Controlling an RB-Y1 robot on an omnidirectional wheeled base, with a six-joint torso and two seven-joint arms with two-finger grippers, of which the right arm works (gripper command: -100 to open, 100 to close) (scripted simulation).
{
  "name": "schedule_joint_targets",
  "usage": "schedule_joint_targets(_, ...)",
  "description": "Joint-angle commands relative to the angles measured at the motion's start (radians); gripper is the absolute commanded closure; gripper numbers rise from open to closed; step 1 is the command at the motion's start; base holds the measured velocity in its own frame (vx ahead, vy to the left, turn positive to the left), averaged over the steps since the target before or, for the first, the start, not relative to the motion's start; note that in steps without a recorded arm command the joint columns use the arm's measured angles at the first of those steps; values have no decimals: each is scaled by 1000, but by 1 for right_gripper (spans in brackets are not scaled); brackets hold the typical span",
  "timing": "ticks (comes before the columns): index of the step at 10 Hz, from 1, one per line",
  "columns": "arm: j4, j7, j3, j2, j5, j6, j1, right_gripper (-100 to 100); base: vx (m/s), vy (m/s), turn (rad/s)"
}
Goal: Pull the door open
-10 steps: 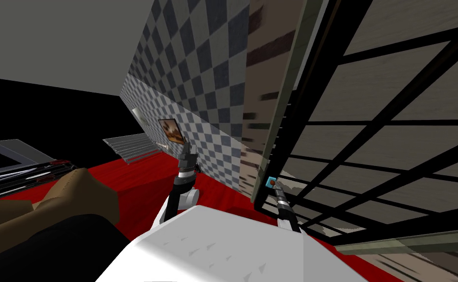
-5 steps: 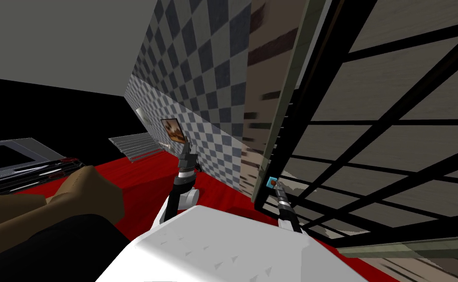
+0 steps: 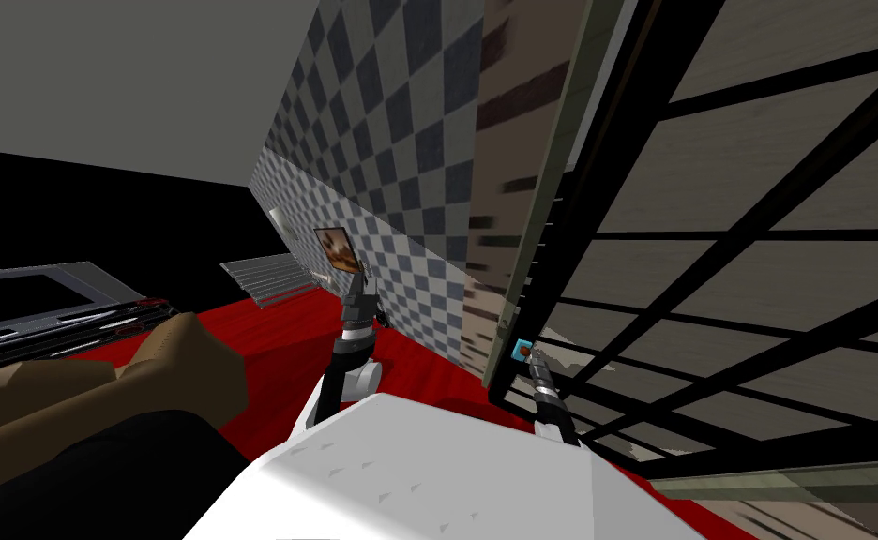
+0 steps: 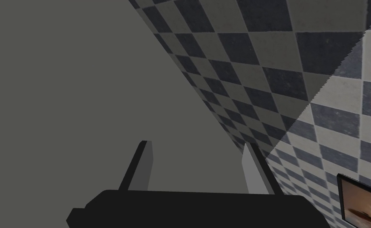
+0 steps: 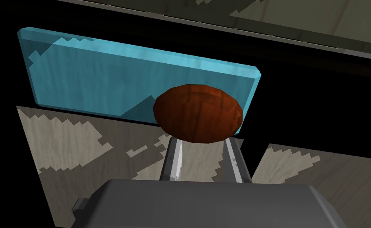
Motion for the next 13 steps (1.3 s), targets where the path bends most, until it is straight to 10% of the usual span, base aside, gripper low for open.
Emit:
schedule_joint_targets(1,-50,4,25,37,12,32,16,100,12,-5,-14)
schedule_joint_targets(13,-65,-120,42,24,-39,29,26,100,-17,-7,33)
